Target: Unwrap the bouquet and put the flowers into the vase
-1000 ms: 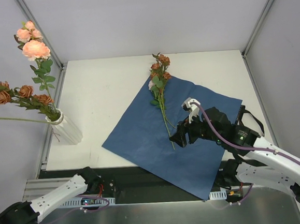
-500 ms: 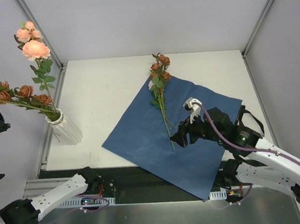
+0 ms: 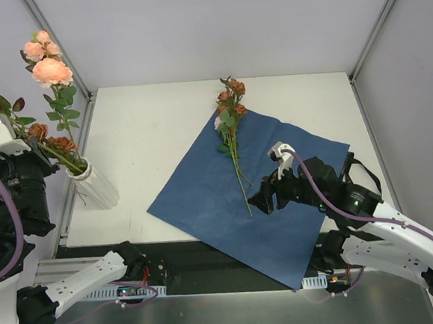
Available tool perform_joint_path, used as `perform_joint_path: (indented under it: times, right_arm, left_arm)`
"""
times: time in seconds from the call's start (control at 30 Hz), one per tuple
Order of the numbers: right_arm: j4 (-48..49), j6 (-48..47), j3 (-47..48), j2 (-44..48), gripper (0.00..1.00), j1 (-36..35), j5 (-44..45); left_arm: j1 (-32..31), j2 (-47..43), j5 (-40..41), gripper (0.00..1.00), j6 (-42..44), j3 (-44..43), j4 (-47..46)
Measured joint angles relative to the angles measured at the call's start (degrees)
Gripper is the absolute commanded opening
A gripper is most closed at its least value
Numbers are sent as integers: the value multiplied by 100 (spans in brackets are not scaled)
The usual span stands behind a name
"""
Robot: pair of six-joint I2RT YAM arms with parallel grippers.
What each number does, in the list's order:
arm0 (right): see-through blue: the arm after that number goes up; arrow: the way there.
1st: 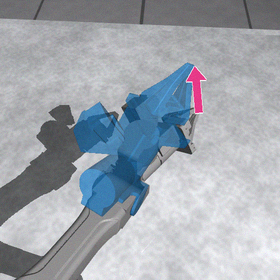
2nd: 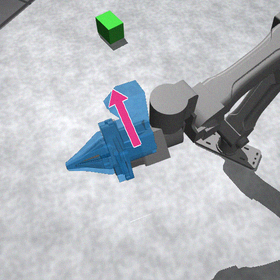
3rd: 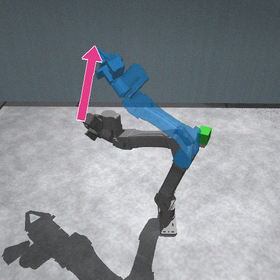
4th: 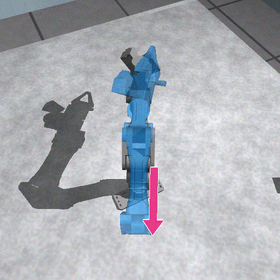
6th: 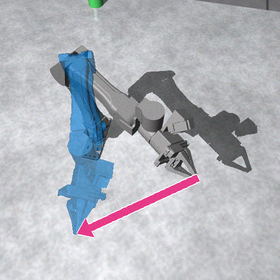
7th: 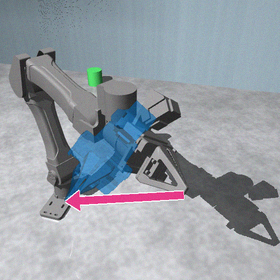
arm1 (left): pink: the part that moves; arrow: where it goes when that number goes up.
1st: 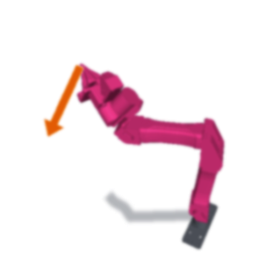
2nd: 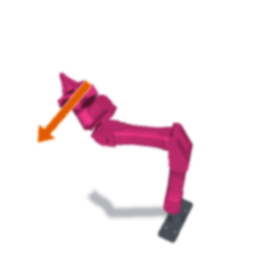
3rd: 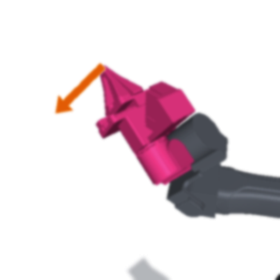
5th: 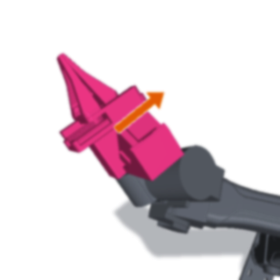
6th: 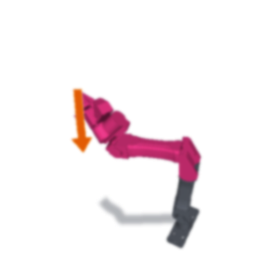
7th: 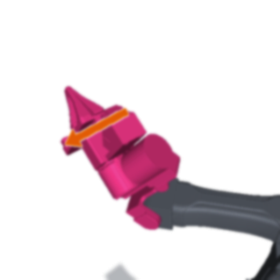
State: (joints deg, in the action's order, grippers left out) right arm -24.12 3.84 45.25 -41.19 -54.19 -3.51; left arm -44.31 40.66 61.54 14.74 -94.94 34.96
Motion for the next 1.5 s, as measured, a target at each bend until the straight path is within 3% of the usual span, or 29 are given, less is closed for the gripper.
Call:
perform_joint_path:
  times: [0.1, 0.23, 0.33, 0.37, 0.6, 0.8, 0.93, 1.3, 1.47, 1.5]
  right_arm:
    - [-7, 0, -11, 15, 70, 0, 13]
    - [-17, 2, -22, 31, 69, 0, 20]
    - [-17, 4, -37, 31, 70, 0, 20]
    - [-17, 4, -46, 31, 69, 0, 20]
    - [-20, 17, -114, 31, 70, 0, 20]
    - [-20, 20, -114, 28, 70, 0, 22]
    - [-20, 24, -114, -44, 70, 0, 28]
    - [-216, 378, -66, -1670, 69, 326, 323]
    - [-339, 470, 105, -2553, 56, 634, 326]
    - [-343, 457, 177, -2728, 47, 706, 334]
  left_arm:
    - [0, 17, 151, 0, -72, 177, -7]
    - [0, 52, 352, 43, -208, 376, -2]
    - [0, 55, 393, 60, -337, 496, -7]
    - [0, 55, 413, 70, -376, 533, -11]
    - [0, 17, 476, 98, -632, 772, -20]
    - [0, 13, 269, 99, -1058, 785, 184]
    - [2, 31, -317, 98, -1547, 765, 518]
    - [2, 1191, -3136, 94, -2787, 820, 1005]
    - [2, 1878, -4291, 93, -3185, 1342, 997]
    - [2, 1976, -4507, 92, -3246, 1471, 990]
